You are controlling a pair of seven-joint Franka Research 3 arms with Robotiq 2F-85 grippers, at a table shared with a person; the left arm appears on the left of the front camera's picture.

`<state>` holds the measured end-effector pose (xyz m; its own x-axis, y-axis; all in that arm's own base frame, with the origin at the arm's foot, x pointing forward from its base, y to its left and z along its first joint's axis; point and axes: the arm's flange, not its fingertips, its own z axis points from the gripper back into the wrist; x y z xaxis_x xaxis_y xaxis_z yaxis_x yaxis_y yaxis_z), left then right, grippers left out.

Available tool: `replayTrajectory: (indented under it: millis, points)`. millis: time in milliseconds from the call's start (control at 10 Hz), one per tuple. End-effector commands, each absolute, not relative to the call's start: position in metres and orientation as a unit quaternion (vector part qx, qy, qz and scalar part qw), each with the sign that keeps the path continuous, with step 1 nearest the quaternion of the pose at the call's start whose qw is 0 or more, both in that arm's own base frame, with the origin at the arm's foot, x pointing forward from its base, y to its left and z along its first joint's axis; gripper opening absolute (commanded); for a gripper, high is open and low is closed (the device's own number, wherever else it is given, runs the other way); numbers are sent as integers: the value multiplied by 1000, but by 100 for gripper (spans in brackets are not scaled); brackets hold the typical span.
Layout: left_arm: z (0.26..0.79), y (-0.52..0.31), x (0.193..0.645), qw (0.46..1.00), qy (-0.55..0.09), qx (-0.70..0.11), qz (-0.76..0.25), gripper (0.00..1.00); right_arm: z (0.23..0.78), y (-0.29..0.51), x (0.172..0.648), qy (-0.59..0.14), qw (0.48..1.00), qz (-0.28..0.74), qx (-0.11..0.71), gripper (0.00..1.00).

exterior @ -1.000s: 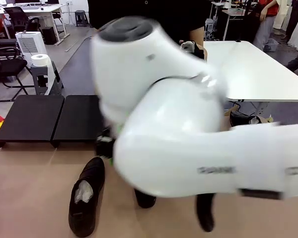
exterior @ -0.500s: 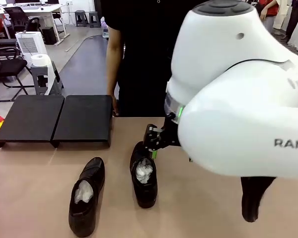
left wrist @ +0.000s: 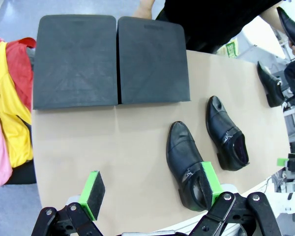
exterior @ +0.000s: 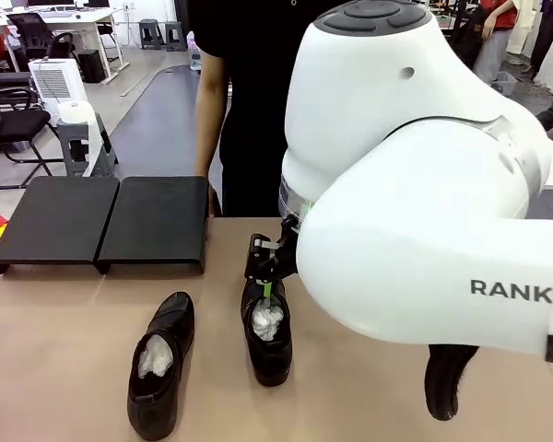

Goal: Organize the shoes by placing them on the stand.
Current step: Place the Shoe from the middle of the table onto the Shoes Stand.

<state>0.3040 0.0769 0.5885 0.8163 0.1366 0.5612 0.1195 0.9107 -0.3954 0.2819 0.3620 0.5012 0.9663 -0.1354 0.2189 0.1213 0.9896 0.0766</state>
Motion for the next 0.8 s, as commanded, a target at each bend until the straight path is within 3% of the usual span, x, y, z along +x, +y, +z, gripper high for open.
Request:
replayTrajectory:
  millis: [0,200,500,700]
  points:
    - [589,78,304,928,-304,-217,-2,100,503,365,286,-109,990,-76,35,100]
    - [562,50,302,932,-322,-158,51,100,503,365,286,-109,990,-76,35,100]
    - [482,-45,272,964,-206,-117,118,100,503,365,286,-109,990,-76,35,100]
    - [456,-55,260,969,-171,-106,140,100,503,365,286,-109,990,-76,35,100]
